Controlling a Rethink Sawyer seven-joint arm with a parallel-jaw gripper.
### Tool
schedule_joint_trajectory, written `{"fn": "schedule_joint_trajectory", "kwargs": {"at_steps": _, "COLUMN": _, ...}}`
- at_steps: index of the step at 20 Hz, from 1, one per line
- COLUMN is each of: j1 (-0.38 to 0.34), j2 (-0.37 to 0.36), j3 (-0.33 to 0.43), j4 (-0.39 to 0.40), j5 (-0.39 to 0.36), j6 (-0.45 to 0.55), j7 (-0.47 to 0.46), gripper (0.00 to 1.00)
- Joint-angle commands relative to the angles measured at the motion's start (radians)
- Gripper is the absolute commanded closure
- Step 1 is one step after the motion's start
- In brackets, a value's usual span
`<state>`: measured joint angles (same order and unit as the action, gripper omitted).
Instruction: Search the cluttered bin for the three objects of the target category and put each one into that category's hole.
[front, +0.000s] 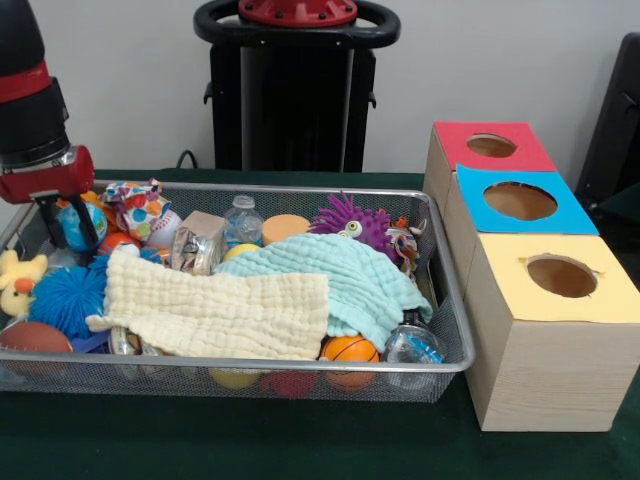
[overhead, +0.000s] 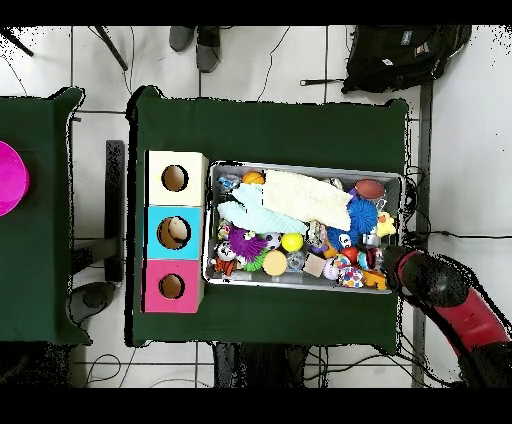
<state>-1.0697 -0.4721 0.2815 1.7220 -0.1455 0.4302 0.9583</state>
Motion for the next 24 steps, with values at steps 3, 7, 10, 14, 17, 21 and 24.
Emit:
{"fn": "schedule_joint_trajectory", "kwargs": {"at_steps": 3, "j1": 0.05, "j2": -0.047, "j3": 0.045, "j4": 0.091, "j5": -0.03, "j6": -0.035, "j7": 0.145, "gripper": 1.0}}
{"fn": "schedule_joint_trajectory", "kwargs": {"at_steps": 7, "j1": 0.058, "j2": -0.091, "j3": 0.067, "j4": 0.096, "j5": -0.042, "j6": -0.071, "j7": 0.132, "gripper": 1.0}}
{"fn": "schedule_joint_trajectory", "kwargs": {"at_steps": 10, "j1": 0.091, "j2": -0.134, "j3": 0.047, "j4": 0.096, "j5": -0.038, "j6": -0.07, "j7": 0.149, "gripper": 1.0}}
{"fn": "schedule_joint_trajectory", "kwargs": {"at_steps": 14, "j1": 0.135, "j2": -0.182, "j3": 0.018, "j4": 0.087, "j5": -0.012, "j6": -0.002, "j7": 0.166, "gripper": 1.0}}
{"fn": "schedule_joint_trajectory", "kwargs": {"at_steps": 17, "j1": 0.163, "j2": -0.218, "j3": 0.005, "j4": 0.079, "j5": 0.015, "j6": 0.05, "j7": 0.18, "gripper": 1.0}}
{"fn": "schedule_joint_trajectory", "kwargs": {"at_steps": 21, "j1": 0.187, "j2": -0.271, "j3": -0.005, "j4": 0.086, "j5": 0.05, "j6": 0.112, "j7": 0.195, "gripper": 1.0}}
{"fn": "schedule_joint_trajectory", "kwargs": {"at_steps": 24, "j1": 0.198, "j2": -0.297, "j3": -0.007, "j4": 0.087, "j5": 0.073, "j6": 0.143, "j7": 0.202, "gripper": 1.0}}
